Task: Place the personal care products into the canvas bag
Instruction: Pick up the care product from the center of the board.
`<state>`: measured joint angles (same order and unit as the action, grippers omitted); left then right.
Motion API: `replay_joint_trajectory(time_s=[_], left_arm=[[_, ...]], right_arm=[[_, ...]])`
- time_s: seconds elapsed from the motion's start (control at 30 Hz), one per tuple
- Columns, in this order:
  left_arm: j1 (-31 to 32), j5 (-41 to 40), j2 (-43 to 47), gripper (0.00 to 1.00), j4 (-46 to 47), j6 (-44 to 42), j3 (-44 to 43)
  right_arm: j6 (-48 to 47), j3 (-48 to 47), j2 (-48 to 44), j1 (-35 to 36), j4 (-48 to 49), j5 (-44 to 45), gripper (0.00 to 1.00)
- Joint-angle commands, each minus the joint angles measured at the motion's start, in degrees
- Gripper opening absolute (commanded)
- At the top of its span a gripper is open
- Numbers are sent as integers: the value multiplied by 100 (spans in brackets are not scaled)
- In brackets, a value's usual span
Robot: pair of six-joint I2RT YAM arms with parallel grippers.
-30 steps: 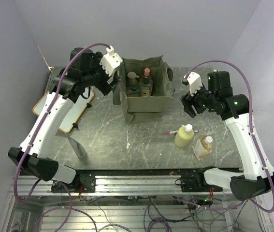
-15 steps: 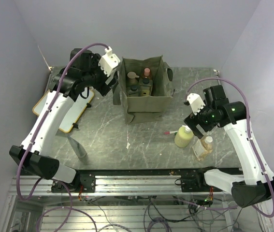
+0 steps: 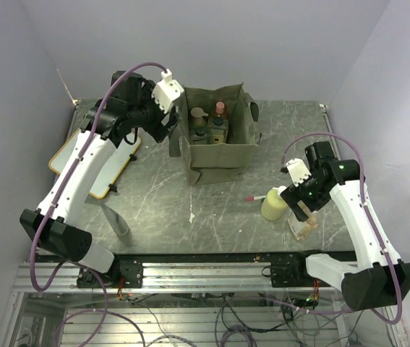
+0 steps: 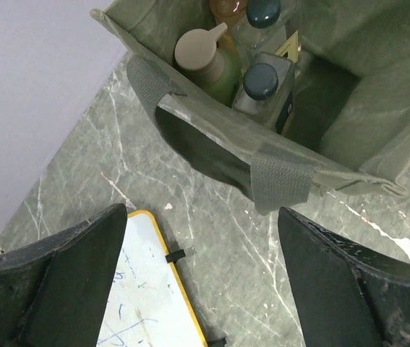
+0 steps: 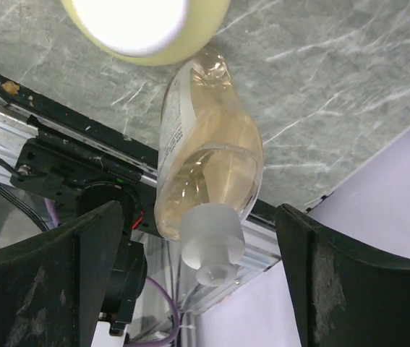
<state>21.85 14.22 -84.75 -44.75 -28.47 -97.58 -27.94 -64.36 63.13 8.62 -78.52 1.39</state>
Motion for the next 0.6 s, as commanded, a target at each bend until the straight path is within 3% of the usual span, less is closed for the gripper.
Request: replay_joint_trajectory(time_s=[0.0, 0.57], left_arm=[[67, 197, -122, 95, 217, 70, -242], [165, 272, -305, 95, 239, 78, -287]], right_arm=[[-111, 159, 130, -419, 54, -279, 85], [236, 645, 315, -1506, 716, -1008, 65]])
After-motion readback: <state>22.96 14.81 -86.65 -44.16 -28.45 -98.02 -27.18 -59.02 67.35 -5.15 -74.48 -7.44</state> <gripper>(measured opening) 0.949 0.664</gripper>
